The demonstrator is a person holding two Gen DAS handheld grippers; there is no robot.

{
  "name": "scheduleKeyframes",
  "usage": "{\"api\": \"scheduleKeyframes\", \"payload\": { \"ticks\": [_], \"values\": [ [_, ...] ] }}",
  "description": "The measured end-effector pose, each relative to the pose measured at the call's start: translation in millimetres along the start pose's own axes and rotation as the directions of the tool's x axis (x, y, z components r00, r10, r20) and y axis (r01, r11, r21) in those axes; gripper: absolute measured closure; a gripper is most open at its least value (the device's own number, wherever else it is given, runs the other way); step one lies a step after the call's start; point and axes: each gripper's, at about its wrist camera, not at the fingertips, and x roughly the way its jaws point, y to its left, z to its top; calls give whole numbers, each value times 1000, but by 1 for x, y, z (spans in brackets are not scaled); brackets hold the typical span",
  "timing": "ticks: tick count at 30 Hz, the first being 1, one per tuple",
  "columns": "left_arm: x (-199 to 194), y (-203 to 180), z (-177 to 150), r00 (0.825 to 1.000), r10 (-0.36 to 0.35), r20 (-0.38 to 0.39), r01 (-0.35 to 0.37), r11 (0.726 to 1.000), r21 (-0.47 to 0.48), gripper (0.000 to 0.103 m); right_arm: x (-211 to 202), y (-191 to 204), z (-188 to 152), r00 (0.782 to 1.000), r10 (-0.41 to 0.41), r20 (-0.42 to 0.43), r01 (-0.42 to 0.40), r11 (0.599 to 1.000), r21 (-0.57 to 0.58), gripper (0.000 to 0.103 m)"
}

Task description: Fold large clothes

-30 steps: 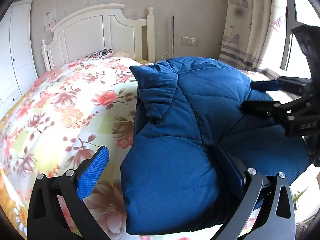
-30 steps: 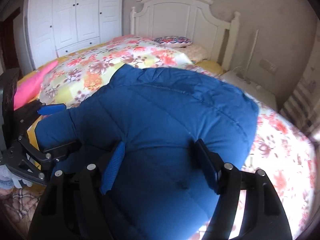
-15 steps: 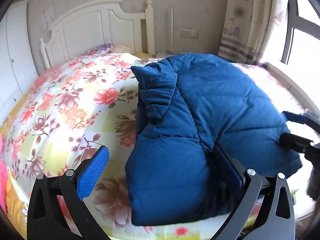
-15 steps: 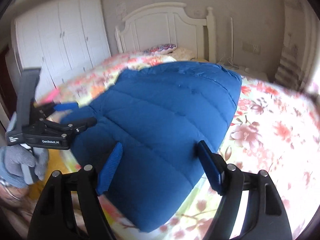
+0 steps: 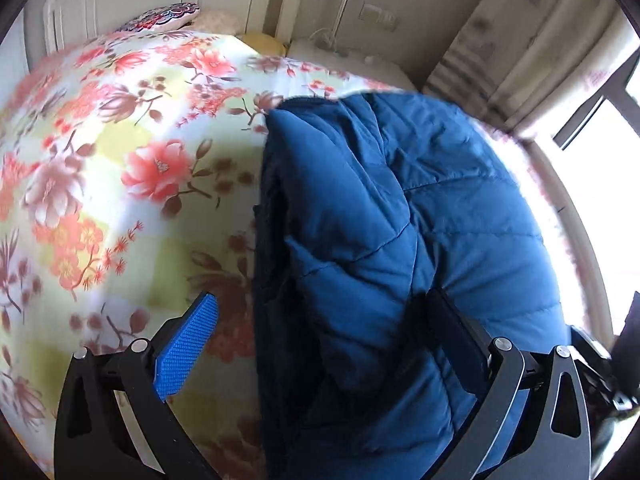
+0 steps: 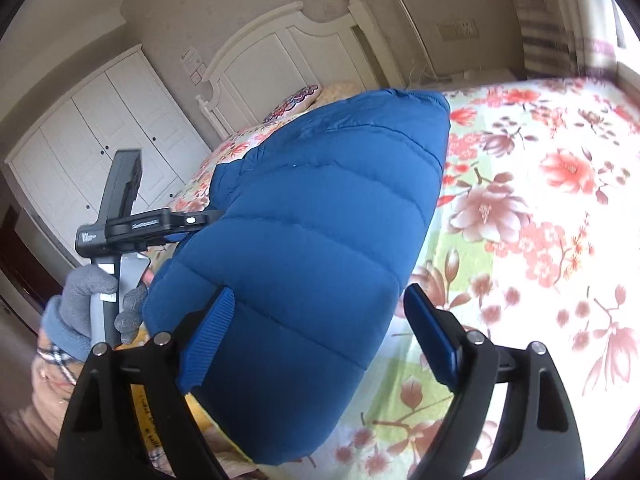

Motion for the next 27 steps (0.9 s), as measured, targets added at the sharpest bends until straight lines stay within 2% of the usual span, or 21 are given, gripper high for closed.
{"api": "scheduleKeyframes", "payload": {
  "ticks": [2, 4, 5, 7, 9, 10, 13, 15, 16, 20, 21, 22, 25, 27],
  "values": [
    [-10, 18, -6, 996, -93, 1, 93, 993, -75, 4, 2, -4, 1, 1000, 25, -8, -24, 999, 26, 12],
    [-10, 28, -11, 994, -110, -16, 108, 990, -94, 4, 8, -10, 0, 998, 56, -21, -54, 996, 69, 6],
    [-5, 32, -14, 989, -146, -40, 141, 985, -100, 4, 11, -10, -1, 997, 65, -32, -62, 994, 89, 6],
    [9, 42, -19, 966, -246, -77, 232, 960, -160, 4, 23, -14, -3, 993, 103, -63, -94, 987, 134, 3],
    [26, 56, -23, 926, -366, -96, 337, 912, -234, 4, 31, -15, -5, 988, 133, -80, -119, 980, 156, 2],
    [30, 59, -24, 911, -403, -94, 369, 895, -251, 4, 33, -15, -5, 987, 138, -85, -123, 979, 160, 2],
    [32, 60, -26, 890, -448, -84, 418, 875, -243, 4, 40, -16, -2, 981, 156, -111, -137, 977, 161, 2],
    [35, 57, -27, 857, -505, -105, 467, 846, -255, 4, 46, -17, 1, 977, 174, -128, -151, 974, 168, 2],
    [37, 57, -28, 846, -523, -106, 484, 835, -263, 4, 50, -18, 4, 974, 181, -134, -157, 973, 170, 2],
    [36, 61, -30, 788, -613, -62, 573, 766, -292, 4, 53, -20, 5, 963, 224, -148, -196, 963, 187, 2],
    [36, 57, -31, 796, -602, -70, 563, 777, -280, 4, 53, -22, 4, 963, 228, -147, -199, 962, 187, 2],
    [36, 50, -32, 814, -574, -89, 539, 803, -255, 4, 53, -22, 3, 962, 230, -146, -201, 962, 186, 2],
    [40, 32, -32, 846, -519, -119, 492, 848, -198, 4, 55, -21, 3, 961, 229, -153, -198, 961, 193, 2],
    [37, 27, -32, 845, -525, -102, 501, 844, -194, 7, 56, -18, 3, 965, 220, -141, -194, 965, 178, 2]
  ]
}}
